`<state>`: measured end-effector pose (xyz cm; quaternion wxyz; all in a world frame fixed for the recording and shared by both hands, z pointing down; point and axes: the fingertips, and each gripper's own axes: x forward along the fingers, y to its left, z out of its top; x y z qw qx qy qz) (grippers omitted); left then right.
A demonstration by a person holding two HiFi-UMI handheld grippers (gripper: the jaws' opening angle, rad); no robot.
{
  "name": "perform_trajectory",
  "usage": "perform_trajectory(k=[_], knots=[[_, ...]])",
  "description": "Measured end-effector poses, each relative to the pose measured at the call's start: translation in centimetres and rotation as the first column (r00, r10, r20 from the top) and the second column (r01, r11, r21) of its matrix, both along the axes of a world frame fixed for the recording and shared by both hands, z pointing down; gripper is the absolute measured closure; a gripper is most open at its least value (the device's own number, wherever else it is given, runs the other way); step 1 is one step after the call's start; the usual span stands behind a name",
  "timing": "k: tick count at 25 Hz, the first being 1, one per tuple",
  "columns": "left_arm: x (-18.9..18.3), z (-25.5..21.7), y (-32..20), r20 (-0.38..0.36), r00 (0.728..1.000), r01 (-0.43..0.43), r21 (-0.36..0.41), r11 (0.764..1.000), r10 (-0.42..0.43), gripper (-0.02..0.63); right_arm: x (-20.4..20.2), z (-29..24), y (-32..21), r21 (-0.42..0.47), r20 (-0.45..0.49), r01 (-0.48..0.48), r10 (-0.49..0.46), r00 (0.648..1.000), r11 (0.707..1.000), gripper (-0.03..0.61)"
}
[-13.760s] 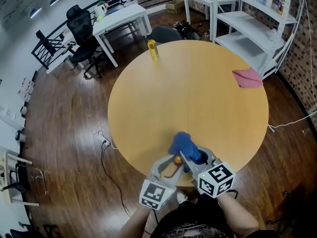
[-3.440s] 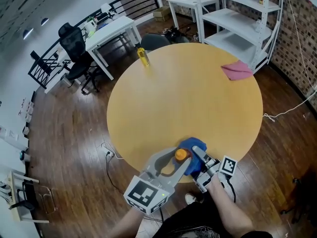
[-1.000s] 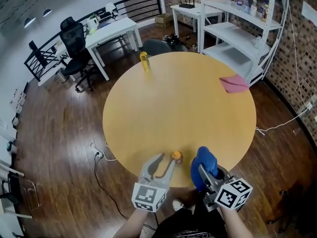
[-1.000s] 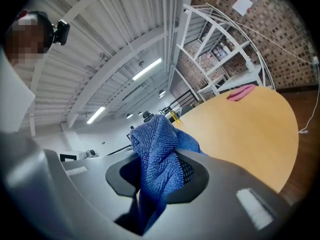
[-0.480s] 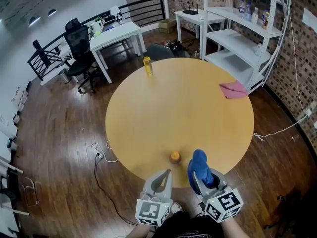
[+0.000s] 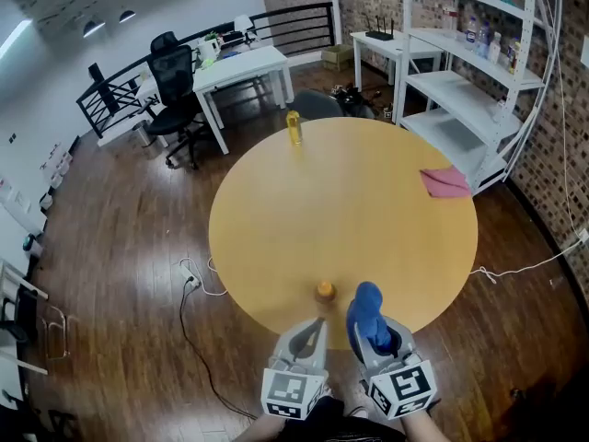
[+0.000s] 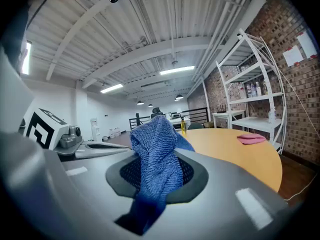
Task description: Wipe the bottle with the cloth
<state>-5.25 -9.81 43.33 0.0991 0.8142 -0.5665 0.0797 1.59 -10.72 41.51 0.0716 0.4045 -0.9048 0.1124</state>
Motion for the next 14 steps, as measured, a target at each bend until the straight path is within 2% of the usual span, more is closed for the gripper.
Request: perform_trajectory(k=[14], knots=[[0.51,-0.72,-0.09,-0.011,1.000,0.023,0.011,1.000,-0.023,0.611,-0.04,0.30,0.20,-0.001,-0.009,0.035,-0.035,0.999,0.999,0.503]])
